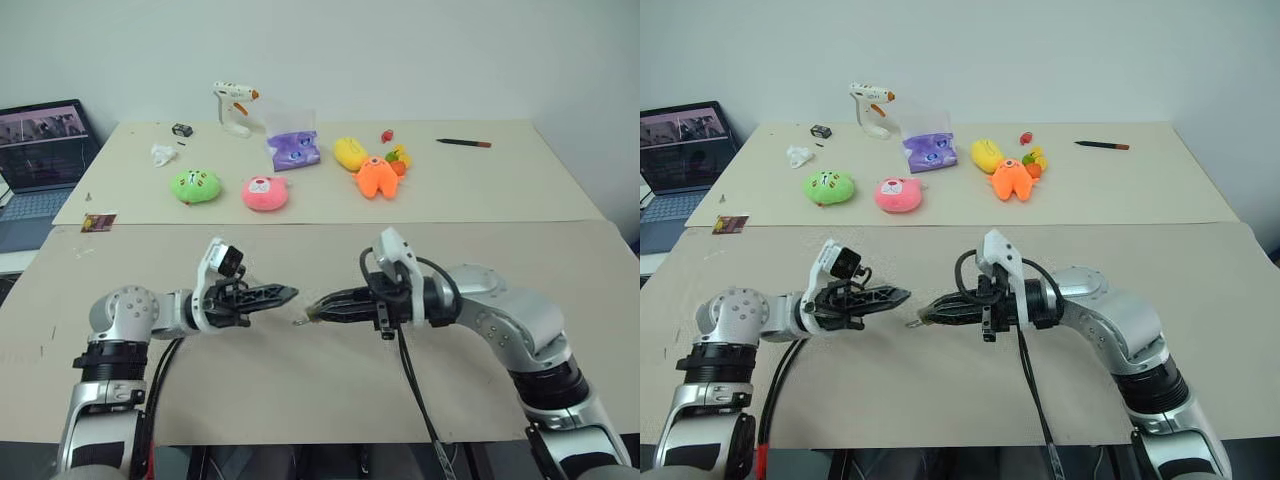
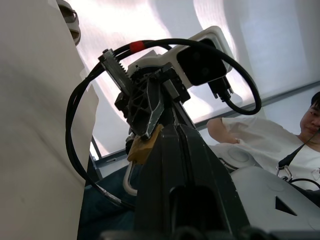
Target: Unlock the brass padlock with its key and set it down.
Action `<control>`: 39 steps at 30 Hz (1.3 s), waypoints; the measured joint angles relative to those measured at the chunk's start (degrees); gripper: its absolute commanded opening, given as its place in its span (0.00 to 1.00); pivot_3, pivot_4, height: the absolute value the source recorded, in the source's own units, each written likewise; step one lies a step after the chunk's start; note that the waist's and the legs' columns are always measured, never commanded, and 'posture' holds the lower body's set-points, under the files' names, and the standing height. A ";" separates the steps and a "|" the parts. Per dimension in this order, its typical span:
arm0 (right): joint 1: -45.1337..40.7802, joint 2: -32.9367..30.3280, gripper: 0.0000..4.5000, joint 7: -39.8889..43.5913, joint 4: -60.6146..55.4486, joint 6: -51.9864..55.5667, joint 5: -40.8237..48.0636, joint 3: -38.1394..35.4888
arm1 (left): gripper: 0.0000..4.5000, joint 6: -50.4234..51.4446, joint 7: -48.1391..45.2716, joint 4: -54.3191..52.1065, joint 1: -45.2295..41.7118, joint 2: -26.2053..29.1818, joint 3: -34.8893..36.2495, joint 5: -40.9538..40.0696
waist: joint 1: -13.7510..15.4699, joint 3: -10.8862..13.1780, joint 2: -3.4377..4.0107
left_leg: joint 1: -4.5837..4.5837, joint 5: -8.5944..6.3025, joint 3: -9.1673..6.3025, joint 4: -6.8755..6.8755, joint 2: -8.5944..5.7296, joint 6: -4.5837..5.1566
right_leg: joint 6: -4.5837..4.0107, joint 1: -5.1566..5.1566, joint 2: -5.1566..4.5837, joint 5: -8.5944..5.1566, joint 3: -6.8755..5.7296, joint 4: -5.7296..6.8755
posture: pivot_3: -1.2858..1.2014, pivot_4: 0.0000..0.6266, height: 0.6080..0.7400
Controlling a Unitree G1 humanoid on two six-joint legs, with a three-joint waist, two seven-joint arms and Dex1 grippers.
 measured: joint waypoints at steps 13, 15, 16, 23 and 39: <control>-1.41 0.00 0.06 -0.76 1.65 -0.06 -0.23 -0.93 | 0.01 -2.14 -1.03 -5.64 3.19 2.18 -4.93 0.68 | 0.03 0.00 0.00 | 0.01 0.00 0.00 -0.02 0.00 0.00 | 0.00 0.00 0.00 0.00 0.00 -0.02 | 0.52 0.24 1.00; -1.58 0.00 0.06 -0.92 1.66 -0.05 -0.22 -0.93 | 0.01 -2.22 -0.77 -5.63 3.19 2.18 -4.91 0.67 | 0.04 0.00 0.00 | 0.01 0.00 0.00 -0.02 0.00 0.00 | 0.00 0.00 0.00 0.00 0.00 -0.02 | 0.52 0.24 1.00; -1.70 0.01 0.06 -1.10 1.66 -0.05 -0.19 -0.94 | 0.01 -2.32 -0.59 -5.61 3.19 2.16 -4.91 0.68 | 0.03 0.00 0.00 | 0.01 0.00 0.00 -0.02 0.00 0.00 | 0.00 0.00 0.00 0.00 0.00 -0.02 | 0.52 0.24 1.00; -1.81 0.24 0.06 -2.00 -0.20 1.32 2.48 -1.55 | 0.01 -4.18 0.27 -4.58 3.18 1.58 -4.85 1.40 | 0.02 0.00 0.00 | 0.01 0.00 0.00 -0.02 0.01 0.00 | 0.00 0.01 0.00 0.00 0.00 -0.02 | 0.52 0.24 1.00; -1.34 -2.82 0.06 -2.93 -0.63 2.29 4.63 -2.74 | 0.01 -6.70 -0.35 -2.77 2.49 1.76 -5.21 2.21 | 0.01 0.00 0.00 | 0.01 0.00 0.00 -0.02 0.01 0.00 | 0.00 0.01 0.00 0.00 0.00 -0.03 | 0.52 0.24 1.00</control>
